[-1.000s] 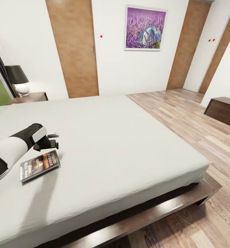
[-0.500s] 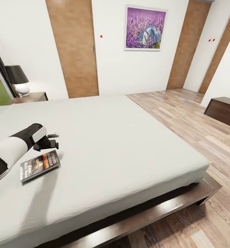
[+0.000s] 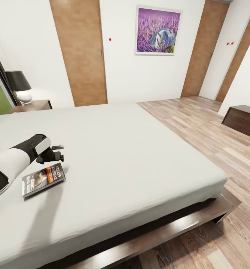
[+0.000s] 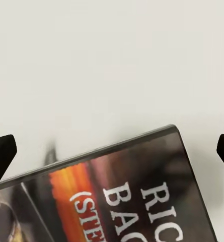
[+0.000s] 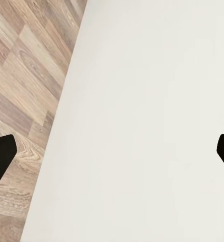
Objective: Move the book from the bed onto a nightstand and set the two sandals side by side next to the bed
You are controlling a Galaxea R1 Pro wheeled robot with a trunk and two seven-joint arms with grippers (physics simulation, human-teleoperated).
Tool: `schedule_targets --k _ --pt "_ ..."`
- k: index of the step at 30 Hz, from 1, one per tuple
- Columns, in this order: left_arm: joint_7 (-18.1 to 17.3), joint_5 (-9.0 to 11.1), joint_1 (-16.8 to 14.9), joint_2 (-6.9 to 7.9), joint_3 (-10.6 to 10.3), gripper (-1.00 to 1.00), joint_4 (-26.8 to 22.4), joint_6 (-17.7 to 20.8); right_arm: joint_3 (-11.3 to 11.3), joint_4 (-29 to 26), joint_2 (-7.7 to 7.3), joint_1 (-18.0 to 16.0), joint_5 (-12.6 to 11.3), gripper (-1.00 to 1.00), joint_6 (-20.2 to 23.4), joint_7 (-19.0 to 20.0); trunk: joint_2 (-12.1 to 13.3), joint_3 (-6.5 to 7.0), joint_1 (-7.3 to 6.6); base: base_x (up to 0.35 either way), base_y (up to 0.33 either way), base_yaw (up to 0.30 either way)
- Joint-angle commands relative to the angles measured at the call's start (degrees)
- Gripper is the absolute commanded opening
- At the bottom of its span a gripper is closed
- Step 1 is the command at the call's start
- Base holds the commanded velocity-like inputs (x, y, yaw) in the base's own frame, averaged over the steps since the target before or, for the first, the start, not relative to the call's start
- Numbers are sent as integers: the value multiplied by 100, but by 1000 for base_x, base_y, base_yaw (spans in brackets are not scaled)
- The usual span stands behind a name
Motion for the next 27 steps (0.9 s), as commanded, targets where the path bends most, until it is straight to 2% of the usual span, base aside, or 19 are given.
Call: schedule_targets --k 1,5,27 --pt "48 61 -2 6 -28 100 -18 18 3 0 -1 -5 -32 100 18 -30 -2 -5 -1 0 0 0" --pt "48 61 -2 8 -28 100 -18 18 3 2 -1 -5 -31 100 18 -29 -7 -94 9 0 0 0" --pt "54 61 -2 3 -28 100 -18 18 6 2 -1 -5 -31 100 18 -28 -7 -94 9 0 0 0"
